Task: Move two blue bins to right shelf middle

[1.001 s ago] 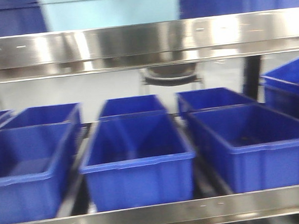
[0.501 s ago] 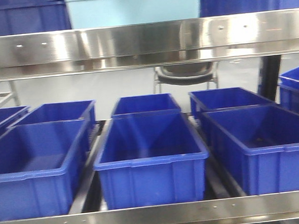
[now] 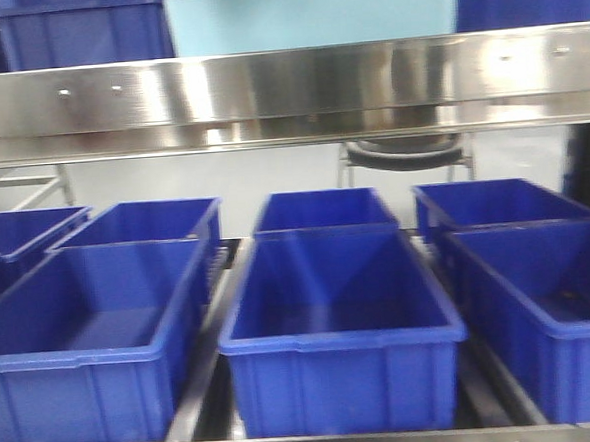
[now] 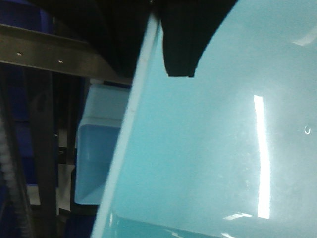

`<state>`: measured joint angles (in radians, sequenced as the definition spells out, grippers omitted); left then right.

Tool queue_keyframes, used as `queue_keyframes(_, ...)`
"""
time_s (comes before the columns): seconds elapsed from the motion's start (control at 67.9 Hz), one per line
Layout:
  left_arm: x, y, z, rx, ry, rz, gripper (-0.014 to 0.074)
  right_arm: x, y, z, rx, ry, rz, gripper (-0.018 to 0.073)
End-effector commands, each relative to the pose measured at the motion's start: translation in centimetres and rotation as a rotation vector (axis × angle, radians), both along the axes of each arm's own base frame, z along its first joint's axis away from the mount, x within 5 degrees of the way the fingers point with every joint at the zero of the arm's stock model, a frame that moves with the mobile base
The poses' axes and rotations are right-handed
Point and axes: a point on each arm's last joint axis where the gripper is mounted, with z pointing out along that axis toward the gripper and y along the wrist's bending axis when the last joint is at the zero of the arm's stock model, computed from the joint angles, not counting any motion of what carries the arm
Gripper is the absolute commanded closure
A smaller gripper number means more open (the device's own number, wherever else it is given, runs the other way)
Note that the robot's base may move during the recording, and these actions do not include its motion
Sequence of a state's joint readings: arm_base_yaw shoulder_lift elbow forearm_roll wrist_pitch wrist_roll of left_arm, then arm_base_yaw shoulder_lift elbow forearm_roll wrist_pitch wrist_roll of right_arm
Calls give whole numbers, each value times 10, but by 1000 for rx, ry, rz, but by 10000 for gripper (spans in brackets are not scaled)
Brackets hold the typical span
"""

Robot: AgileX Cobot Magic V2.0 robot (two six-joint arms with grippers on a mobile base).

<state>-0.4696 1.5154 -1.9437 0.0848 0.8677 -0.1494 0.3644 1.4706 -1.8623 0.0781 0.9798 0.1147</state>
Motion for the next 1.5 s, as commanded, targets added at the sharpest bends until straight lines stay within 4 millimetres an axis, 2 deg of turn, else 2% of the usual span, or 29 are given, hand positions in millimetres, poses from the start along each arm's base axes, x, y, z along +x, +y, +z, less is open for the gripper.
queue_keyframes(0.0,-8,-6,14,-108,-58,-49,707,-2,4,9,30,-62,28,712)
queue_keyframes(1.487,-8,-6,14,-108,-58,-49,707,-2,4,9,30,-62,28,712)
